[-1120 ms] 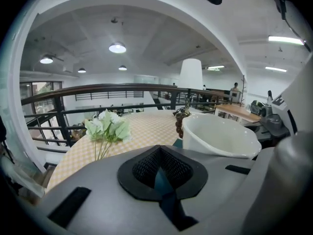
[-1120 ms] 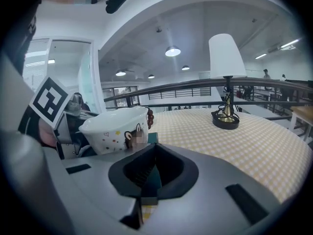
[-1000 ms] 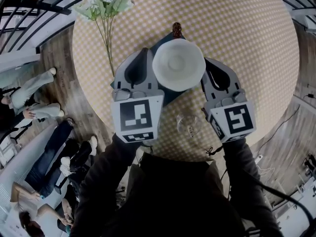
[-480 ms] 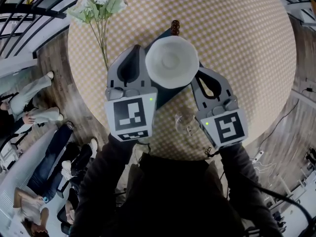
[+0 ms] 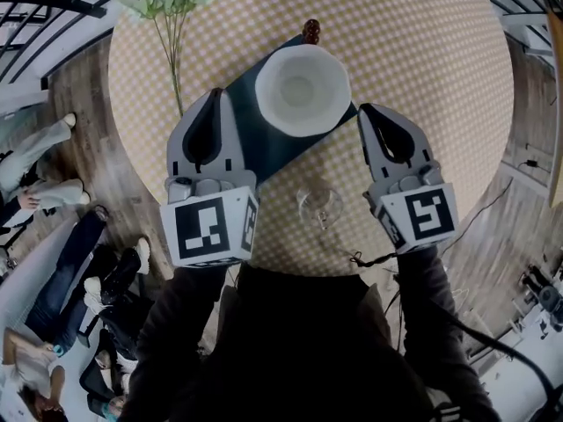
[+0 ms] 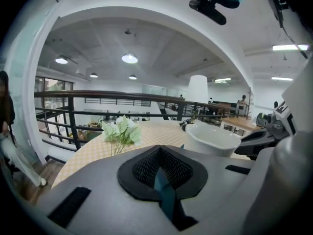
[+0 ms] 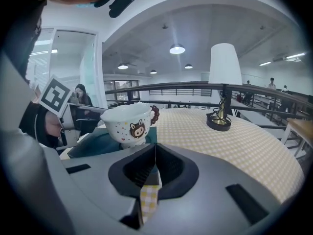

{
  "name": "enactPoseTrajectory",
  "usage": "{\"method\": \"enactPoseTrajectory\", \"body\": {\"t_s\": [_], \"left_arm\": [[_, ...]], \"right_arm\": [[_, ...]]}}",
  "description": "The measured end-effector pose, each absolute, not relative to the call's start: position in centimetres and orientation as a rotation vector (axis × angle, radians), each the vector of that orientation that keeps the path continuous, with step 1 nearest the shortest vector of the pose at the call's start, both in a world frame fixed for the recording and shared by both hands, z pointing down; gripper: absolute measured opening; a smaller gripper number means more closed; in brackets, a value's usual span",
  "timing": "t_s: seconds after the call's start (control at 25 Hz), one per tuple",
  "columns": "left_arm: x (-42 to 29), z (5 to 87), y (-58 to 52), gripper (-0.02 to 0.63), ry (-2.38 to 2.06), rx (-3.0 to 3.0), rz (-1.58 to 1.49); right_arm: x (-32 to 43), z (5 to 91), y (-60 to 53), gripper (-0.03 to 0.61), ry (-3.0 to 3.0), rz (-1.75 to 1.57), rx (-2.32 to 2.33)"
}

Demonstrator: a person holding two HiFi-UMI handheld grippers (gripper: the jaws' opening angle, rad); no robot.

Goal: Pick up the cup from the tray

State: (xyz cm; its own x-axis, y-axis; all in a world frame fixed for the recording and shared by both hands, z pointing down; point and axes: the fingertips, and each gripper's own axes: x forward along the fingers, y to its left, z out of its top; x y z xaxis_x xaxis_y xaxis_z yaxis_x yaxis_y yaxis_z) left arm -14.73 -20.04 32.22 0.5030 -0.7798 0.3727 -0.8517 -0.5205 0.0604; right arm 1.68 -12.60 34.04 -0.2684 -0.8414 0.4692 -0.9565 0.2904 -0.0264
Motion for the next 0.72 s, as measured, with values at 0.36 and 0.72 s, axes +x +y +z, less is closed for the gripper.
{"method": "enactPoseTrajectory", "body": {"t_s": [0.36,0.72], "left_arm": [[-12.9,30.1,-13.6,0.182,-1.316,2.514,0.333],[-8.4,30.2,-12.0,0.44,-1.146,2.514,0.442]], "right_arm": [[3.1,33.4,-11.0,0.008,-2.307,0.402,1.546],[6.5,30.5,-11.6,0.008,-2.355,0.318,1.509]]}}
